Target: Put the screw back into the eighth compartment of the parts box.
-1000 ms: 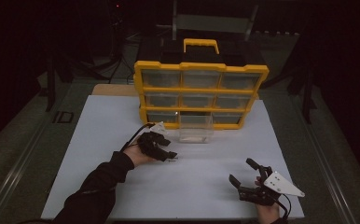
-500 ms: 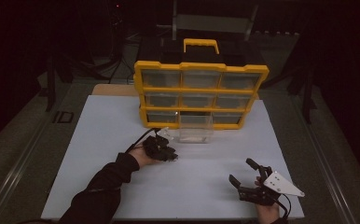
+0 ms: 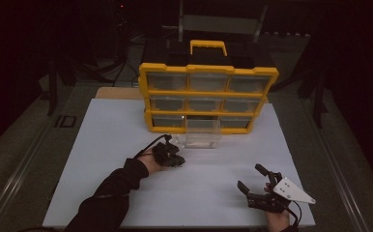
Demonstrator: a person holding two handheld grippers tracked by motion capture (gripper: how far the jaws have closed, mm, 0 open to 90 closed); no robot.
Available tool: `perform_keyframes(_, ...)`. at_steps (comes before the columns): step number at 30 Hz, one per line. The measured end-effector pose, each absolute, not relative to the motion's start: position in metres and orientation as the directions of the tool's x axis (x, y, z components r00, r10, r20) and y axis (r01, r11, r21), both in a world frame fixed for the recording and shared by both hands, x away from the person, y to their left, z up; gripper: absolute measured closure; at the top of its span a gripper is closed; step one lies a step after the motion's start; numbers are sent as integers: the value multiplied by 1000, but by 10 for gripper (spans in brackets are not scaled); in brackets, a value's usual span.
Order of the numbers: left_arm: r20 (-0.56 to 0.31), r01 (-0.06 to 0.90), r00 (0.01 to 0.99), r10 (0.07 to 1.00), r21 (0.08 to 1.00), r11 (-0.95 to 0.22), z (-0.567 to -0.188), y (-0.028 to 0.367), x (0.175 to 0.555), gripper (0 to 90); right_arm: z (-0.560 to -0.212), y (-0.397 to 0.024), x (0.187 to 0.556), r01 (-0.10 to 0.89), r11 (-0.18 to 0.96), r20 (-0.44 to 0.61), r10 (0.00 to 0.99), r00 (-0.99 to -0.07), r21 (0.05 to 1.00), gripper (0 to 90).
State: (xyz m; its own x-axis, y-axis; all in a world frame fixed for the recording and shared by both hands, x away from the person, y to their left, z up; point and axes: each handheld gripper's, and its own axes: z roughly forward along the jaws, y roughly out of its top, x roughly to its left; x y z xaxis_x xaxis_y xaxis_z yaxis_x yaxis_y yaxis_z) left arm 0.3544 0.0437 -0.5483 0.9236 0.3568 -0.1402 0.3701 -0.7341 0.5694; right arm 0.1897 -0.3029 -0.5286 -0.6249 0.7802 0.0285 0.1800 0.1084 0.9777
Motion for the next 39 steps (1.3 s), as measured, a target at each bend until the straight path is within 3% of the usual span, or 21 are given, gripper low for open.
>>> perform_keyframes(12,-146,393,913,382,575,-718,-540,50,357,871,-528,-303,190,177,110,25,780,-625,978,116)
perform_keyframes(39,-107,401,882,460,684,-609,-428,67,381,871,-529,-303,190,182,106,31,781,-623,978,116)
